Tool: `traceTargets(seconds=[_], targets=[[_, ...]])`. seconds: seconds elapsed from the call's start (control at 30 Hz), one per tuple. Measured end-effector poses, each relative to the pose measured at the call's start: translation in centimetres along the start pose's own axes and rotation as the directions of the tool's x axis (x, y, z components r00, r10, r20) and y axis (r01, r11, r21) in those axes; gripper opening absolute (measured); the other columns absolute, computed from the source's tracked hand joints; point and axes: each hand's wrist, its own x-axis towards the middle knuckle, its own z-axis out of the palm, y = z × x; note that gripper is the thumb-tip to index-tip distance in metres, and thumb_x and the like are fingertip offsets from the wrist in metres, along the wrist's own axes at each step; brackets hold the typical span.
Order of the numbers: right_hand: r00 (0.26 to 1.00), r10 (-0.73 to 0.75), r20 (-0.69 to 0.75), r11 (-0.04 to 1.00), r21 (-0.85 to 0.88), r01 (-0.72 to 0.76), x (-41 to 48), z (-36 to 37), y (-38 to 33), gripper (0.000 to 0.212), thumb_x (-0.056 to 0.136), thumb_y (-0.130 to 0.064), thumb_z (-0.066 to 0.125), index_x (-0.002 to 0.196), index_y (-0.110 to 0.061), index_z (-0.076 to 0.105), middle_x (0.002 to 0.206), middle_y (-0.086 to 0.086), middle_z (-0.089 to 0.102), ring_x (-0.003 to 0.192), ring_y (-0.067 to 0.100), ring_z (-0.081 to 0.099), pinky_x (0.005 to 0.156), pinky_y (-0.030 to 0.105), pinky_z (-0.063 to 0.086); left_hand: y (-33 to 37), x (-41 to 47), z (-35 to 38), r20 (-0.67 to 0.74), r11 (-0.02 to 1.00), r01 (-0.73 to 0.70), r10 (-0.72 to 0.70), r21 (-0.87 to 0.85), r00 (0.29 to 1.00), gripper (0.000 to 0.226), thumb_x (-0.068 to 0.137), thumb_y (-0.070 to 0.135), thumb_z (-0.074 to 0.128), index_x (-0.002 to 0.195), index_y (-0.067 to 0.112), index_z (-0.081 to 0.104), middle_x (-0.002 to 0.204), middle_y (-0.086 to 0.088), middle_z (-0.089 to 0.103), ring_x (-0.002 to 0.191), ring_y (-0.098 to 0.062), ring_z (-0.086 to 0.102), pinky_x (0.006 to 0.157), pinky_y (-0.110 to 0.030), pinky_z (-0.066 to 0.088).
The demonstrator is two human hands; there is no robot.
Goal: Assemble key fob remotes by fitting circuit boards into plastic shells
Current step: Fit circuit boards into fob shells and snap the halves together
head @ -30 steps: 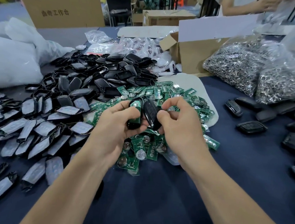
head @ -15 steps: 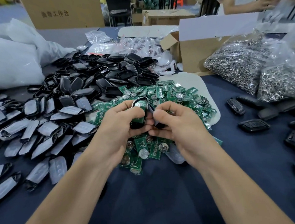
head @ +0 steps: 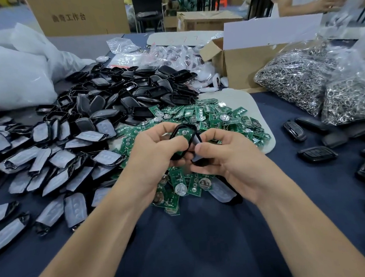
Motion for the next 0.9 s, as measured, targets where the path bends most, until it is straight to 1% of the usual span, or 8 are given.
traceTargets(seconds=[0.2,0.3,0.4,0.5,0.63,0.77,0.83,0.9], targets=[[0.982,-0.043,-0.183,0.994,-0.11,0.023,0.2,0.5,0.4,0.016,0.094,0.01,0.056,0.087,-0.003,0.06,0.074,0.017,0.075,0.071,0.029,0.077,0.061,0.033,0.063,0.1,0.0,0.3,-0.03,0.999,-0.008,0.007,-0.031,1.0,0.014,0.074,0.01,0.067,0.077,0.021,0.075,0.078,-0.011,0.077,0.063,-0.017,0.069,0.054,-0.021,0.054],[0.972,-0.059,-0.227,0.995,-0.092,0.039,0.5,0.6,0.7,0.014,0.097,0.007,0.055,0.089,-0.003,0.06,0.071,0.016,0.075,0.067,0.031,0.077,0.058,0.033,0.062,0.0,0.3,0.0,-0.138,0.996,-0.009,-0.004,-0.089,0.99,0.016,0.081,0.003,0.068,0.076,0.018,0.074,0.076,-0.01,0.076,0.06,-0.016,0.068,0.052,-0.021,0.053],[0.972,-0.064,-0.225,0.997,-0.065,0.05,0.7,0.7,0.8,0.013,0.1,0.006,0.053,0.093,-0.003,0.061,0.07,0.013,0.074,0.063,0.03,0.075,0.056,0.032,0.061,-0.2,0.7,-0.3,-0.236,0.993,0.027,-0.053,-0.111,0.97,0.012,0.089,-0.001,0.064,0.088,0.01,0.071,0.073,-0.007,0.076,0.059,-0.015,0.068,0.049,-0.021,0.052],[0.975,-0.099,-0.197,0.992,-0.1,0.08,0.7,0.9,0.9,0.02,0.099,0.004,0.052,0.094,-0.006,0.068,0.071,0.011,0.073,0.062,0.026,0.073,0.052,0.027,0.057,-0.4,0.9,-0.1,-0.245,0.993,0.056,-0.079,-0.101,0.966,0.01,0.09,0.0,0.065,0.098,0.004,0.068,0.073,-0.006,0.076,0.058,-0.015,0.067,0.049,-0.021,0.052],[0.97,-0.157,-0.183,0.974,-0.189,0.122,0.5,1.0,0.9,0.029,0.097,0.004,0.052,0.083,-0.012,0.073,0.072,0.007,0.072,0.06,0.02,0.069,0.047,0.023,0.048,-0.7,0.7,0.0,-0.263,0.999,0.048,-0.049,-0.012,0.963,0.008,0.088,0.001,0.065,0.089,0.008,0.067,0.073,-0.006,0.076,0.053,-0.016,0.065,0.043,-0.021,0.047],[0.986,-0.107,-0.125,0.994,-0.033,0.103,0.3,1.3,0.7,0.018,0.097,-0.001,0.058,0.086,-0.007,0.07,0.079,0.014,0.072,0.056,0.022,0.062,0.046,0.023,0.044,-0.8,0.7,0.0,-0.263,0.999,0.05,-0.048,-0.001,0.964,0.006,0.085,0.003,0.061,0.088,0.008,0.062,0.074,-0.009,0.076,0.051,-0.02,0.063,0.041,-0.022,0.043],[0.989,-0.089,-0.114,0.996,-0.002,0.09,0.2,1.3,0.6,0.012,0.097,-0.006,0.063,0.087,-0.007,0.069,0.078,0.013,0.072,0.056,0.02,0.061,0.047,0.023,0.045,-0.9,0.7,0.0,-0.244,0.999,0.048,-0.051,-0.017,0.969,0.006,0.082,0.005,0.059,0.085,0.01,0.061,0.073,-0.01,0.074,0.05,-0.02,0.06,0.04,-0.022,0.04],[0.987,-0.084,-0.134,0.996,0.005,0.085,0.2,1.2,0.6,0.014,0.097,-0.006,0.065,0.083,-0.009,0.066,0.075,0.012,0.071,0.055,0.02,0.061,0.046,0.022,0.043,-1.0,0.8,0.1,-0.236,0.999,0.05,-0.054,-0.023,0.97,0.006,0.078,0.008,0.06,0.084,0.01,0.061,0.073,-0.009,0.074,0.05,-0.019,0.059,0.04,-0.022,0.039]])
